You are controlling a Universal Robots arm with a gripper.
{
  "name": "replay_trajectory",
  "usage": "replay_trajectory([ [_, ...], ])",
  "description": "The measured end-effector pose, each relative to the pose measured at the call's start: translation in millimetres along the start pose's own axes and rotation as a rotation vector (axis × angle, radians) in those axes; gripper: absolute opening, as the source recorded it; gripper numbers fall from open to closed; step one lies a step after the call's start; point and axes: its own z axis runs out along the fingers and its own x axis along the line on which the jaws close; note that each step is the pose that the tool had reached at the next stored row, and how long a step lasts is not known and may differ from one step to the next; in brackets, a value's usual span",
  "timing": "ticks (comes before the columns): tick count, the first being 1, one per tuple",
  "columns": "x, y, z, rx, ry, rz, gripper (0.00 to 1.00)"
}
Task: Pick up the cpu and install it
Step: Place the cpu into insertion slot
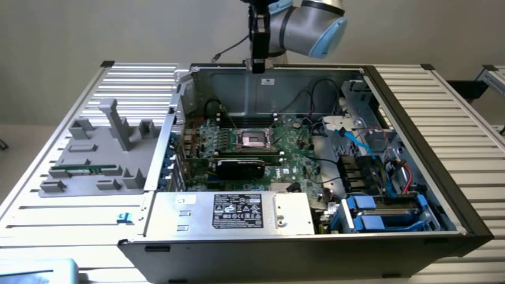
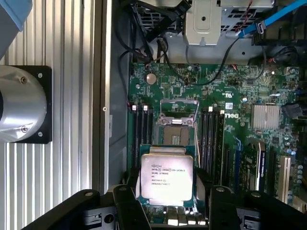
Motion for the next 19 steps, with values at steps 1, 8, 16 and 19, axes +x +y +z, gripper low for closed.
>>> replay_trajectory([
  [1,-0.1,0.0,1.4,-0.0002,-0.0001,0.003,0.55],
  [8,-0.8,-0.4,14.1,-0.0004,-0.0004,0.008,0.55],
  [16,-1.6,-0.8,28.6,-0.0009,-0.0006,0.016,0.55],
  [19,-1.9,-0.9,34.0,-0.001,-0.0007,0.019,0.55],
])
